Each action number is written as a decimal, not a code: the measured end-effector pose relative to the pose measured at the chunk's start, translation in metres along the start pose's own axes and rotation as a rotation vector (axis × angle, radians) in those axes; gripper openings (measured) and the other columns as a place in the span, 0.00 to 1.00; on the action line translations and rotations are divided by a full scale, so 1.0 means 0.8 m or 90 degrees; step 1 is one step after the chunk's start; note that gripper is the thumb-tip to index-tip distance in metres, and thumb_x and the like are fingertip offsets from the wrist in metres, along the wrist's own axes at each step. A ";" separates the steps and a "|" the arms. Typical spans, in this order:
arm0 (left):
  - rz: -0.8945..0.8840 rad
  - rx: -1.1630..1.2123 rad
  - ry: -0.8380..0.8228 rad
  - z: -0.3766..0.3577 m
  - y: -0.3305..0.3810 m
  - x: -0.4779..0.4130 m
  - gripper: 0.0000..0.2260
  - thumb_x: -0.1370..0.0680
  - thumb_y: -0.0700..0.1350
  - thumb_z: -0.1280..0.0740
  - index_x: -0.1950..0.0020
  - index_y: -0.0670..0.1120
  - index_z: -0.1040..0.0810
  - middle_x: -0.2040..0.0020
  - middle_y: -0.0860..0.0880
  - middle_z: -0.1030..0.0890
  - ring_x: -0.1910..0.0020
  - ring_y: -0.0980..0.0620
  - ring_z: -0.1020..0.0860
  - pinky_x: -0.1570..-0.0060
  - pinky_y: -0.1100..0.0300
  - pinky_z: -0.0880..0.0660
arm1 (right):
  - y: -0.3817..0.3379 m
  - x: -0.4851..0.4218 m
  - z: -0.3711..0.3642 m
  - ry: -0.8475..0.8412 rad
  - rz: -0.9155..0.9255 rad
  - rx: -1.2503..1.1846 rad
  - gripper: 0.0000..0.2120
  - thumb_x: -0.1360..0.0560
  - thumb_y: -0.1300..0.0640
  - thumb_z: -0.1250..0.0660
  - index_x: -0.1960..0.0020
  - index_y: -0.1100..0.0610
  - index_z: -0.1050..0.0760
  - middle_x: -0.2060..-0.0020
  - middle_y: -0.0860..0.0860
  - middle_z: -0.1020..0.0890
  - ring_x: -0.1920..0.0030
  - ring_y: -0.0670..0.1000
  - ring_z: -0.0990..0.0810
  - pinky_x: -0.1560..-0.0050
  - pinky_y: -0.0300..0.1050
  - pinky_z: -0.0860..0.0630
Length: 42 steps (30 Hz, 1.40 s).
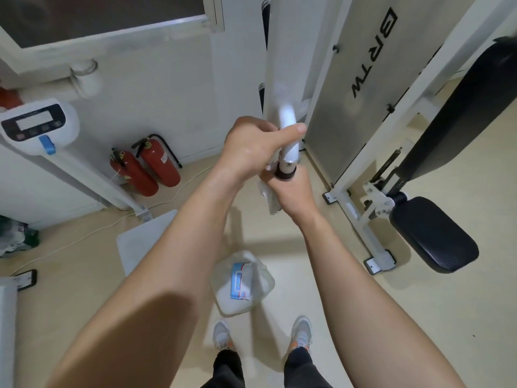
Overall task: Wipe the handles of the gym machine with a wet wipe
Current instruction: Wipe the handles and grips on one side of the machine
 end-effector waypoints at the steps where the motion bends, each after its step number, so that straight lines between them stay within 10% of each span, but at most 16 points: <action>1: 0.020 -0.010 -0.013 0.001 0.000 -0.003 0.26 0.30 0.60 0.24 0.63 0.38 0.29 0.70 0.48 0.39 0.69 0.50 0.38 0.68 0.59 0.40 | 0.010 0.000 0.000 0.009 -0.007 0.007 0.14 0.27 0.61 0.30 0.63 0.71 0.29 0.70 0.60 0.23 0.69 0.52 0.26 0.65 0.44 0.29; 11: 0.040 0.007 -0.056 -0.010 0.000 -0.012 0.19 0.31 0.56 0.22 0.66 0.45 0.25 0.71 0.51 0.29 0.74 0.55 0.30 0.76 0.70 0.35 | -0.042 0.000 0.021 0.134 0.083 -0.025 0.10 0.27 0.66 0.31 0.64 0.67 0.29 0.71 0.54 0.29 0.69 0.49 0.32 0.70 0.41 0.35; 17: 0.044 0.018 -0.067 -0.012 0.002 -0.006 0.31 0.31 0.58 0.23 0.62 0.32 0.33 0.59 0.39 0.43 0.61 0.42 0.41 0.63 0.55 0.44 | 0.031 -0.007 0.010 0.049 0.012 0.042 0.17 0.29 0.61 0.30 0.65 0.71 0.34 0.72 0.67 0.30 0.69 0.52 0.33 0.67 0.47 0.34; 21: 0.052 0.019 -0.073 -0.012 0.003 -0.008 0.30 0.31 0.60 0.23 0.64 0.37 0.34 0.61 0.42 0.41 0.61 0.48 0.40 0.59 0.55 0.43 | 0.074 -0.009 0.011 0.050 -0.043 0.080 0.18 0.29 0.60 0.31 0.64 0.72 0.34 0.72 0.59 0.30 0.69 0.51 0.33 0.67 0.46 0.35; 30: 0.029 0.032 -0.107 -0.023 0.012 -0.006 0.32 0.29 0.57 0.24 0.62 0.46 0.48 0.69 0.50 0.48 0.73 0.50 0.47 0.78 0.62 0.49 | -0.014 0.003 0.031 0.151 0.061 0.033 0.16 0.28 0.61 0.30 0.65 0.66 0.36 0.71 0.54 0.32 0.68 0.50 0.35 0.70 0.44 0.37; 42: 0.056 0.039 -0.101 -0.017 0.006 -0.003 0.31 0.30 0.59 0.24 0.61 0.46 0.46 0.63 0.46 0.45 0.75 0.52 0.43 0.69 0.53 0.47 | 0.075 0.003 0.016 0.118 -0.062 0.059 0.17 0.28 0.62 0.30 0.66 0.67 0.37 0.72 0.56 0.33 0.69 0.50 0.35 0.67 0.45 0.38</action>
Point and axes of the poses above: each hand's wrist, its own x-axis away from the middle knuckle, its own z-axis out of the back of the hand, y = z × x, the point moved 9 cm from there along -x, towards the middle knuckle
